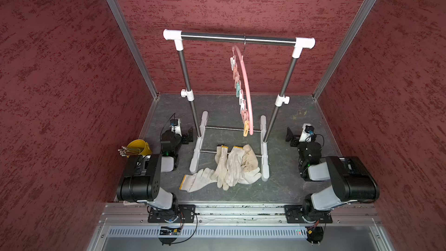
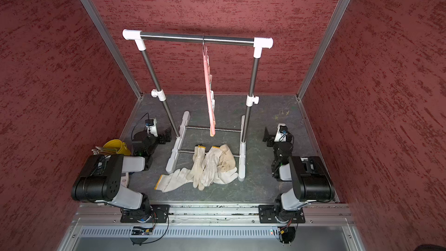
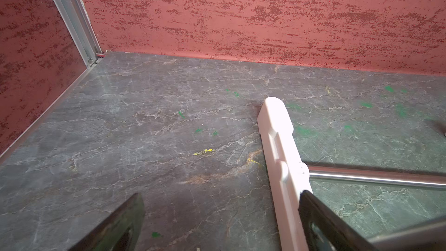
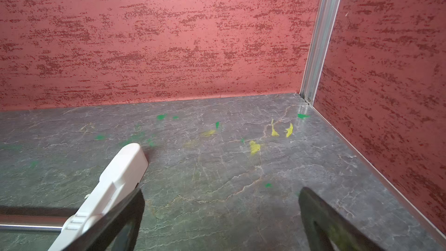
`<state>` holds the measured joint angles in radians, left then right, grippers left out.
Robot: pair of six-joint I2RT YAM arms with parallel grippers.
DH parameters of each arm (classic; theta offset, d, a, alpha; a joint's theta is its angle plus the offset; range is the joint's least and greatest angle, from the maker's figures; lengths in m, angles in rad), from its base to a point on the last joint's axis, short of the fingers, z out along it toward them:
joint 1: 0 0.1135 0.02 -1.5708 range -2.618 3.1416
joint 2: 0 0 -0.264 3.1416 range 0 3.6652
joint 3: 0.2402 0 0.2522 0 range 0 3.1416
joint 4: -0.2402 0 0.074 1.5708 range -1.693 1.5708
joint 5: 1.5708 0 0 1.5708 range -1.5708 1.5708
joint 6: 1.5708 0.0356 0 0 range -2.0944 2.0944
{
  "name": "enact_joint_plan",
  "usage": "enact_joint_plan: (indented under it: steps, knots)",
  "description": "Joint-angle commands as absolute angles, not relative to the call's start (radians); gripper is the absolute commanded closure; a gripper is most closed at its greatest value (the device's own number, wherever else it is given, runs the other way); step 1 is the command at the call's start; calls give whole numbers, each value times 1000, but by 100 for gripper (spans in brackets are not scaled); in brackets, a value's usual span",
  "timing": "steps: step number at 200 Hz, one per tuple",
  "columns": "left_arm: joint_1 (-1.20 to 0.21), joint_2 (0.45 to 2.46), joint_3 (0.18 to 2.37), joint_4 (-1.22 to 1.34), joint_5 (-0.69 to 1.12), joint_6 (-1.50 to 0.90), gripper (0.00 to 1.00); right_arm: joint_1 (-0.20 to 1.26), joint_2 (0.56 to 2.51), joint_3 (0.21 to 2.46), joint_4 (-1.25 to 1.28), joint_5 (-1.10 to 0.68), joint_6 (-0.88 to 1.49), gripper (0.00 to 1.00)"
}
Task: Clip the gloves onto a hanger to dry
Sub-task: Pick up the glove from the center of the board.
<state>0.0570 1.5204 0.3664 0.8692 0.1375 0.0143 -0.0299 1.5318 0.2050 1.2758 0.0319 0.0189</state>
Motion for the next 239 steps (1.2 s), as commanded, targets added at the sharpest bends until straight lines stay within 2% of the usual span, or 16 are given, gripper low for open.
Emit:
enact_joint_plan:
  steps: [1,188,204,217,239]
  knots:
    - [63,1532,382,887,152,10,0,-37,1537,219,1312,58,23,1]
    - [64,1525,379,893,148,8,0,-37,1536,219,1312,57,25,1]
    - [61,1429,410,761,75,-13,0,-36,1529,217,1318,77,29,1]
    - [52,1322,455,598,11,-28,0,-36,1438,237,1214,116,44,1]
    - [43,1153,543,329,-47,-109,0,-37,1236,381,806,180,153,1]
